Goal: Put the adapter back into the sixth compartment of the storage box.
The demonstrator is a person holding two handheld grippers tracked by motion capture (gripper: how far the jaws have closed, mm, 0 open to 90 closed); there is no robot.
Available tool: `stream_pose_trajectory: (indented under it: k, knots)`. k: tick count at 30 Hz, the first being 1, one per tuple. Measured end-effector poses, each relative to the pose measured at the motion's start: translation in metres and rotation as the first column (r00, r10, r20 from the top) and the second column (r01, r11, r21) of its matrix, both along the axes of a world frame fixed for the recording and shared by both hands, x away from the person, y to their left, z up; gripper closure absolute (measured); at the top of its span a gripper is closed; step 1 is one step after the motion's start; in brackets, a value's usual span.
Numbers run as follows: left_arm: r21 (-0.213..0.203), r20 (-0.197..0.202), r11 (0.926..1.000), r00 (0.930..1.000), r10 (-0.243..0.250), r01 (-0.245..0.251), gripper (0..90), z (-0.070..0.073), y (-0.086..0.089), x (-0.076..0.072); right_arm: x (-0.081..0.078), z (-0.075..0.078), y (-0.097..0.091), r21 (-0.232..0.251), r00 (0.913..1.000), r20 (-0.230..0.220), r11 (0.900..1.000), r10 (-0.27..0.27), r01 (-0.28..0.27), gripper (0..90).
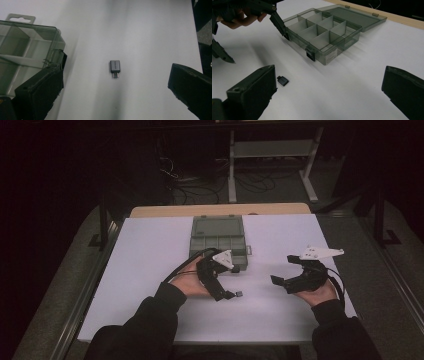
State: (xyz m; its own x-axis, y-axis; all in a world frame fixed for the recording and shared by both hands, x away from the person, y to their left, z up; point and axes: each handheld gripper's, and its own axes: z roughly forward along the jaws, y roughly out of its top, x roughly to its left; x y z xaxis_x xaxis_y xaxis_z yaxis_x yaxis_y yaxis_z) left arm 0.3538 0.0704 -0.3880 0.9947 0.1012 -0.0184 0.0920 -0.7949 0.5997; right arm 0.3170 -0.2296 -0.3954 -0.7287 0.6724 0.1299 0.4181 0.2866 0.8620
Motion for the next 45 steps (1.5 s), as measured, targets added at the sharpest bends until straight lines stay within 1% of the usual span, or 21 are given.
stream_pose_trajectory:
  k: [4,8,13,15,16,17,21,24,29,31,33,36,41,43,44,45]
  knots:
    - [0.004,-0.001,0.9998,0.9998,-0.019,0.019,0.0,-0.002,-0.006,-0.003,0.001,0.0,-0.001,0.002,1.0,-0.004,1.0,-0.002,0.002,0.0]
    - [0.015,-0.005,0.9996,0.9997,-0.026,0.026,0.0,-0.004,-0.01,-0.002,0.001,0.0,-0.001,0.001,1.0,-0.005,1.0,0.0,0.0,0.0]
    - [0.034,-0.02,0.9986,0.999,-0.04,0.04,0.1,-0.009,-0.013,-0.002,0.001,0.0,-0.001,-0.002,1.0,-0.005,1.0,0.003,-0.003,0.0]
    - [0.034,-0.02,0.9986,0.999,-0.04,0.04,0.2,-0.009,-0.013,-0.002,0.0,0.0,-0.001,-0.003,1.0,-0.005,1.0,0.003,-0.003,0.0]
    - [0.046,-0.026,0.9977,0.9985,-0.049,0.05,0.2,-0.013,-0.016,-0.002,0.0,0.0,-0.001,-0.003,1.0,-0.005,1.0,0.003,-0.003,0.0]
    - [0.05,-0.029,0.9973,0.9981,-0.054,0.055,0.3,-0.015,-0.017,-0.002,0.0,-0.001,-0.001,-0.003,1.0,-0.005,1.0,0.004,-0.004,0.0]
    - [0.063,-0.035,0.996,0.9975,-0.061,0.063,0.3,-0.02,-0.021,-0.001,0.0,-0.001,0.0,-0.002,1.0,-0.006,1.0,0.006,-0.006,0.0]
    - [0.065,-0.04,0.9959,0.9973,-0.061,0.064,0.5,-0.022,-0.022,-0.001,0.0,-0.001,-0.001,-0.002,1.0,-0.004,1.0,0.007,-0.007,0.0]
    - [0.07,-0.055,0.9942,0.9955,-0.078,0.081,4.7,-0.028,-0.027,-0.002,0.0,-0.001,0.0,-0.001,0.9999,-0.009,0.9999,0.011,-0.011,0.0]
    - [0.073,-0.056,0.9939,0.9954,-0.078,0.082,6.0,-0.028,-0.027,-0.002,0.0,-0.001,0.0,-0.002,0.9999,-0.009,0.9999,0.012,-0.012,0.0]
    - [0.084,-0.049,0.9933,0.996,-0.075,0.079,7.2,-0.031,-0.027,-0.001,0.0,-0.001,0.001,-0.001,0.9999,-0.008,0.9999,0.014,-0.014,0.0]
    - [0.096,-0.051,0.9921,0.9958,-0.076,0.081,11.9,-0.033,-0.026,0.001,0.0,-0.001,0.001,-0.006,0.9998,-0.009,0.9999,0.016,-0.016,0.0]
    - [0.092,-0.058,0.9921,0.9952,-0.079,0.085,15.5,-0.035,-0.027,0.003,0.0,-0.001,0.001,-0.006,0.9998,-0.012,0.9998,0.018,-0.018,0.0]
    - [0.093,-0.059,0.9919,0.9949,-0.081,0.087,18.5,-0.035,-0.027,0.003,0.0,-0.001,0.001,-0.006,0.9998,-0.012,0.9998,0.019,-0.019,0.0]
    - [0.088,-0.065,0.9924,0.9946,-0.081,0.086,23.7,-0.036,-0.027,0.004,0.0,-0.001,0.001,-0.008,0.9997,-0.011,0.9998,0.02,-0.02,0.0]
    - [0.086,-0.063,0.9925,0.9947,-0.082,0.087,25.6,-0.037,-0.027,0.004,0.0,-0.001,0.001,-0.008,0.9997,-0.011,0.9998,0.021,-0.021,0.0]
